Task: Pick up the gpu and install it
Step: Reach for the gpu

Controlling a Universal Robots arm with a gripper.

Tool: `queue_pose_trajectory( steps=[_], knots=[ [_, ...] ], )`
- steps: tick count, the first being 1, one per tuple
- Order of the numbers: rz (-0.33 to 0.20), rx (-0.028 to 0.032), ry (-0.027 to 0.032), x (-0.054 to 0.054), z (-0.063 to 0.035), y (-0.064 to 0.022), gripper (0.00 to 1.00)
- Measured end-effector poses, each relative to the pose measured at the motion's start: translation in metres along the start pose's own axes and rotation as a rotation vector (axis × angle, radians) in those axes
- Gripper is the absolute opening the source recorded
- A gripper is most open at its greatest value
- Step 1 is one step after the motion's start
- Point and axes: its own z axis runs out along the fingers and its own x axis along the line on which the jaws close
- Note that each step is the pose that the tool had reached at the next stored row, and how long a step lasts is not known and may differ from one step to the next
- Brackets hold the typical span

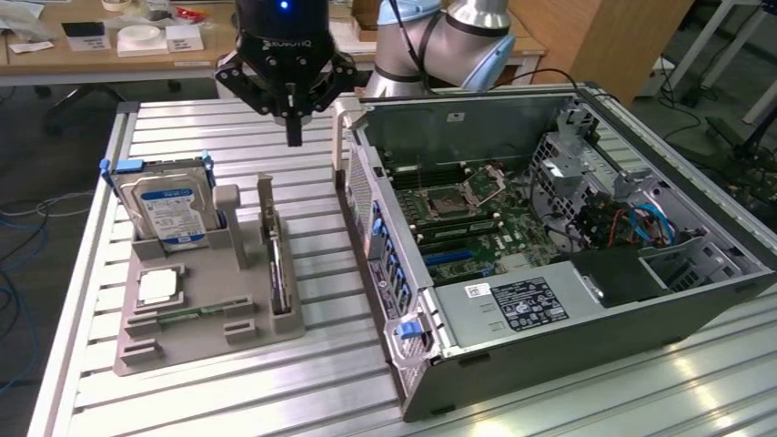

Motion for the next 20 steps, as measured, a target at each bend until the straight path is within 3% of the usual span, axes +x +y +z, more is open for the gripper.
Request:
queue_pose_trajectory(
  steps=[20],
  knots=[
    [-0.012, 0.0000, 0.0030, 0.030, -0.0001, -0.0051, 0.10]
  ],
)
